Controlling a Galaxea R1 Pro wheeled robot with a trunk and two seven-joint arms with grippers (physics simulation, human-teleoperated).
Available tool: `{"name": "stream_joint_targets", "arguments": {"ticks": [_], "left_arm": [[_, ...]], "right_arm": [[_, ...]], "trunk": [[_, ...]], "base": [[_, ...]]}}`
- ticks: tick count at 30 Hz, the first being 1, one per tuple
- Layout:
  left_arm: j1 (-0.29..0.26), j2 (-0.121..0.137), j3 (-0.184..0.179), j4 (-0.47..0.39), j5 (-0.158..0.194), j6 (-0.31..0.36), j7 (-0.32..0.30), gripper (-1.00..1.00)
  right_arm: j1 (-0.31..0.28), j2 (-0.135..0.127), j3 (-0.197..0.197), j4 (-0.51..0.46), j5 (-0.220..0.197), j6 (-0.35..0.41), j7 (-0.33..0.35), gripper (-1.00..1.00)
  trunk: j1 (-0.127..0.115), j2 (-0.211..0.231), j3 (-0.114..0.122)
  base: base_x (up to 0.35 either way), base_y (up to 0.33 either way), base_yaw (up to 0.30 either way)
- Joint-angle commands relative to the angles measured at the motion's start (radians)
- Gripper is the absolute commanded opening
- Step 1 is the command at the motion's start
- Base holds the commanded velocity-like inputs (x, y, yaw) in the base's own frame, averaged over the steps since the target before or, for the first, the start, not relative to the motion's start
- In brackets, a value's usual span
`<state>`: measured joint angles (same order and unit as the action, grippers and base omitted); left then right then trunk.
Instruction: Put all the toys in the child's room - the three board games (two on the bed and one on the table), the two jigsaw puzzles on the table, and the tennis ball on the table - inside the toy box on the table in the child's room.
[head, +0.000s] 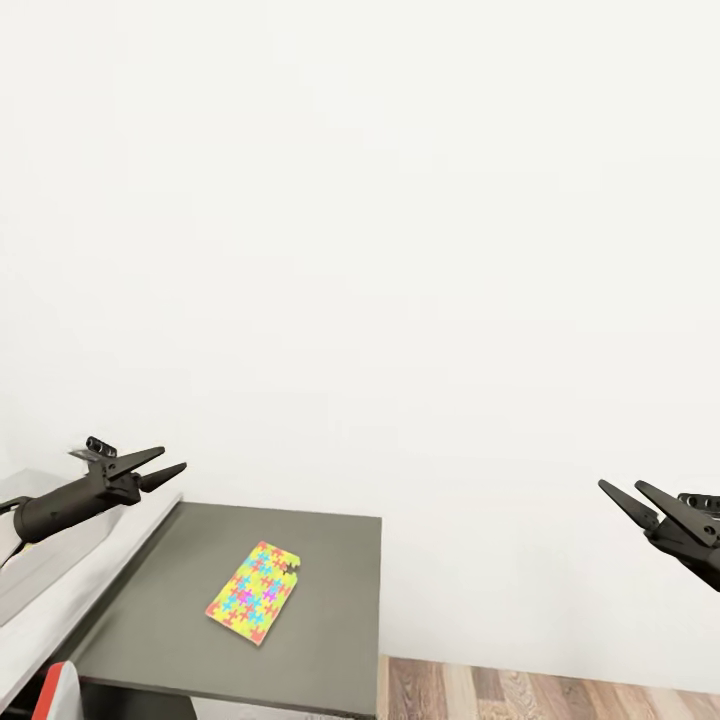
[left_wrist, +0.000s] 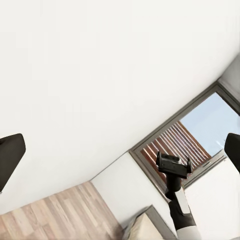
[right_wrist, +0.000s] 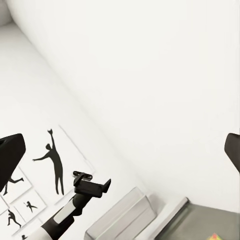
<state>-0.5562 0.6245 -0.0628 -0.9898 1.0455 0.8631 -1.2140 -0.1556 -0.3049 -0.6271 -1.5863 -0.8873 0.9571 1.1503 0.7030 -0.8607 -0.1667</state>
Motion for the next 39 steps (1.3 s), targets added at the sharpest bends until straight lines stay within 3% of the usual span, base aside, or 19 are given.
{"name": "stream_joint_targets", "arguments": {"ticks": [1, 9, 39], "left_arm": [[-0.001, 0.001, -0.003, 0.0, 0.007, 0.007, -0.001, 1.0], [-0.001, 0.001, -0.003, 0.0, 0.007, 0.007, -0.001, 1.0], [-0.001, -0.003, -0.003, 0.0, 0.007, 0.007, -0.001, 1.0]], "right_arm": [[-0.001, 0.0, 0.0, 0.0, -0.001, 0.005, 0.002, 1.0], [-0.001, 0.001, 0.0, 0.0, -0.001, 0.005, -0.002, 1.0], [-0.001, 0.001, 0.005, 0.001, -0.001, 0.001, -0.019, 1.0]], "trunk": [[0.0, -0.001, -0.003], [0.0, -0.001, -0.008], [0.0, -0.001, -0.008]], "base": [[-0.091, 0.0, -0.23], [-0.028, 0.0, -0.127], [-0.001, 0.0, -0.003]]}}
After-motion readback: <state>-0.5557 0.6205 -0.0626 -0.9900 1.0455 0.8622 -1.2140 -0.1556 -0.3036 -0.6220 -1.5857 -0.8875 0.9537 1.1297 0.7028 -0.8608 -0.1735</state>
